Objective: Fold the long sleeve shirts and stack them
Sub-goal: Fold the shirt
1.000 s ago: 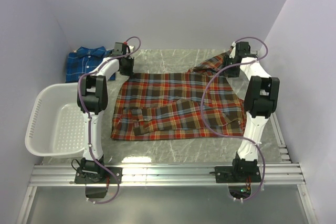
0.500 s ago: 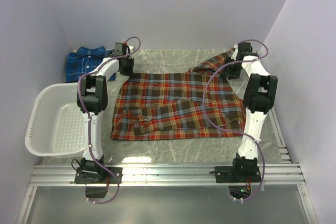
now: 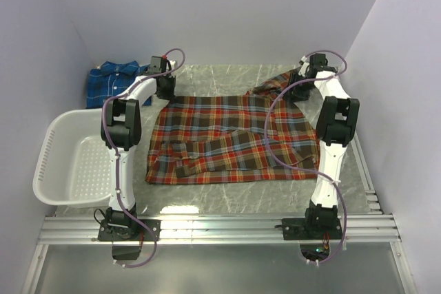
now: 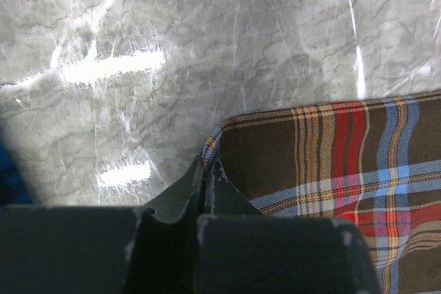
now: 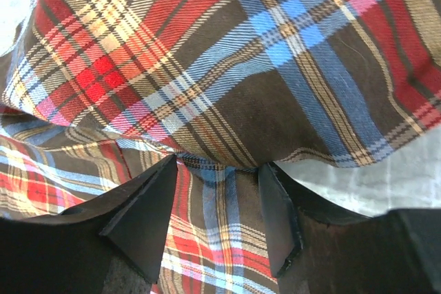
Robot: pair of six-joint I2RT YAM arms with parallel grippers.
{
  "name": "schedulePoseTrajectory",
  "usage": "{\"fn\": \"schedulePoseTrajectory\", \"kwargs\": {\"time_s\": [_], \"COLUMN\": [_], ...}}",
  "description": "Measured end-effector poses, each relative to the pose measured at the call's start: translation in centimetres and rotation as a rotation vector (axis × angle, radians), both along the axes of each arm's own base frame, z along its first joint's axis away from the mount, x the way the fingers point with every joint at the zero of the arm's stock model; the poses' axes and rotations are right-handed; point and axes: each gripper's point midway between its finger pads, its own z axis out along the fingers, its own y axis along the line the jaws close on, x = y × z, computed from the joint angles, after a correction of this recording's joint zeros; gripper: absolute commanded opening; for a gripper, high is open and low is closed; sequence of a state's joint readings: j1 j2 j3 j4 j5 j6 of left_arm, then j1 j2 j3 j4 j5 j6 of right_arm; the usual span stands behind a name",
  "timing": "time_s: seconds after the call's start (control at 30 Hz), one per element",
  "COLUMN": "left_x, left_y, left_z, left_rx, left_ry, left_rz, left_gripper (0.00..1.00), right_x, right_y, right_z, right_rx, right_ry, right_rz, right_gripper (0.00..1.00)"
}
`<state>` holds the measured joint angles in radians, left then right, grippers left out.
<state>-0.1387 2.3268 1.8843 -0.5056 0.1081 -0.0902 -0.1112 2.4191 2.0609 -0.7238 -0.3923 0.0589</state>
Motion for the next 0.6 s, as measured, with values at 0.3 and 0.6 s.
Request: {"fn": "schedulePoseTrajectory", "kwargs": {"time_s": [0.3,0.6], "left_x": [-0.1,-0.2], "left_y": [0.4,0.7], "left_z": [0.0,0.0], "left_rx": [0.020,0.028], "left_ry": [0.000,-0.001], "left_rz": [0.011,0.016], "left_gripper": [0.01,0.00], "right_x": [1.3,1.6], "right_y": [0.4,0.4], "right_z": [0.2,-0.1], "right_rx": [0.015,0.021], "right_ry": [-0.021,-0.018], "right_rz": [0.008,0.003], "right_gripper": [0.53,0.33]}}
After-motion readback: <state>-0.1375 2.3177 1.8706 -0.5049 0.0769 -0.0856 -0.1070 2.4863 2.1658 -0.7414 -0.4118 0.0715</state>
